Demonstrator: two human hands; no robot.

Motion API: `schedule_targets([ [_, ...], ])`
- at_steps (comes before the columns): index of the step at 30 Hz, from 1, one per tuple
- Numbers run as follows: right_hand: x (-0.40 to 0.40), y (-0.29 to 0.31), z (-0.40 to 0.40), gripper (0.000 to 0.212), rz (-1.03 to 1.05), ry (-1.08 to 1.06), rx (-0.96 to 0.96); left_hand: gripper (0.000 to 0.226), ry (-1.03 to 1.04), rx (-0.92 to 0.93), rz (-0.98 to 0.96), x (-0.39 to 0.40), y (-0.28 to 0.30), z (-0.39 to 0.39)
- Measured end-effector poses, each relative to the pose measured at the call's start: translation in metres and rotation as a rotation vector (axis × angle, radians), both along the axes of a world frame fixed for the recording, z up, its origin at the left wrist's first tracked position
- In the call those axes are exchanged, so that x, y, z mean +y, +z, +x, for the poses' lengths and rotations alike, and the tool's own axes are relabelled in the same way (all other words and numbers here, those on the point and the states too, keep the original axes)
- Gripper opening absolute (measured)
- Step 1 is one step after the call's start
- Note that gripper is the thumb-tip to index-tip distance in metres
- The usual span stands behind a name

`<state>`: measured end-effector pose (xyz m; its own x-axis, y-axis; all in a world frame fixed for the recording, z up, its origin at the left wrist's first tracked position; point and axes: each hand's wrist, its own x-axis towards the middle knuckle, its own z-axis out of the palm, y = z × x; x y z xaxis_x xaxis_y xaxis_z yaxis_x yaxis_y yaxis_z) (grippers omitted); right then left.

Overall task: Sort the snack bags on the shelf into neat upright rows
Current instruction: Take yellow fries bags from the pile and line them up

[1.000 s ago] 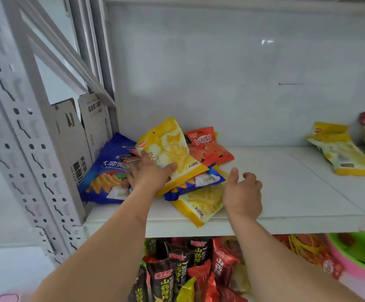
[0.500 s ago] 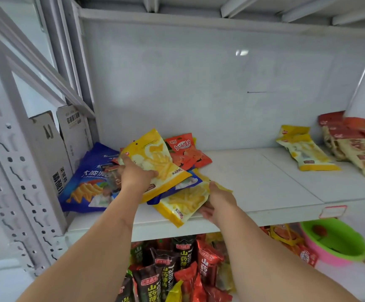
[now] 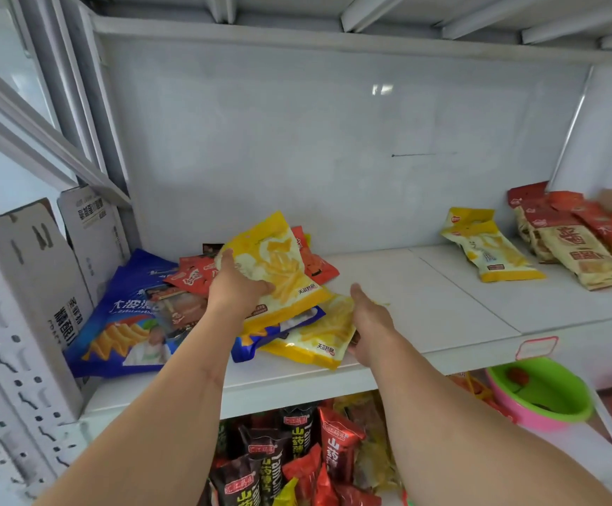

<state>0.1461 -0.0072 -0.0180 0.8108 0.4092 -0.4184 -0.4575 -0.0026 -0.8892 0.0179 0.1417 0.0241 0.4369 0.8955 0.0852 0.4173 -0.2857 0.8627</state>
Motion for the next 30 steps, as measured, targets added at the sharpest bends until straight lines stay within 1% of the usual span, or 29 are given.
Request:
schedule_targets([
  [3, -0.001, -0.001, 0.000, 0.029, -0.002, 0.051, 0.014, 0.114, -0.017, 0.046, -0.073, -0.004, -0.005, 0.003],
  [5, -0.002, -0.003, 0.002, 0.032, -0.046, 0.066, -0.003, 0.122, -0.010, 0.022, -0.160, -0.005, -0.008, 0.004],
  [7, -0.001, -0.006, 0.007, 0.036, -0.104, 0.061, -0.054, 0.125, 0.004, -0.043, -0.242, -0.006, -0.011, 0.005],
  [9, -0.004, -0.005, 0.010, 0.042, -0.169, 0.034, -0.119, 0.126, 0.011, -0.101, -0.266, -0.008, -0.010, 0.007],
  [12, -0.012, -0.003, 0.017, 0.045, -0.187, -0.014, -0.211, 0.118, -0.024, -0.231, -0.235, -0.015, -0.005, 0.009],
  [14, -0.021, -0.001, 0.026, 0.052, -0.154, -0.046, -0.247, 0.114, -0.064, -0.299, -0.228, -0.020, 0.000, 0.015],
  [16, -0.035, 0.003, 0.035, 0.055, -0.114, -0.083, -0.277, 0.104, -0.105, -0.350, -0.236, -0.030, 0.004, 0.021],
  [18, -0.052, 0.006, 0.047, 0.048, -0.066, -0.104, -0.273, 0.097, -0.134, -0.384, -0.266, -0.042, 0.004, 0.027],
  [20, -0.073, 0.011, 0.061, 0.037, -0.038, -0.096, -0.282, 0.097, -0.165, -0.395, -0.309, -0.057, 0.002, 0.036],
  [21, -0.084, 0.011, 0.070, 0.031, -0.041, -0.087, -0.286, 0.092, -0.181, -0.397, -0.317, -0.065, 0.000, 0.042],
  [23, -0.105, 0.011, 0.089, 0.027, -0.034, -0.070, -0.289, 0.079, -0.220, -0.408, -0.323, -0.082, -0.004, 0.058],
  [26, -0.140, 0.010, 0.123, 0.021, -0.031, -0.061, -0.313, 0.073, -0.240, -0.418, -0.294, -0.114, -0.011, 0.087],
  [30, -0.191, 0.011, 0.173, 0.007, -0.036, -0.061, -0.349, 0.056, -0.230, -0.456, -0.321, -0.162, -0.016, 0.134],
])
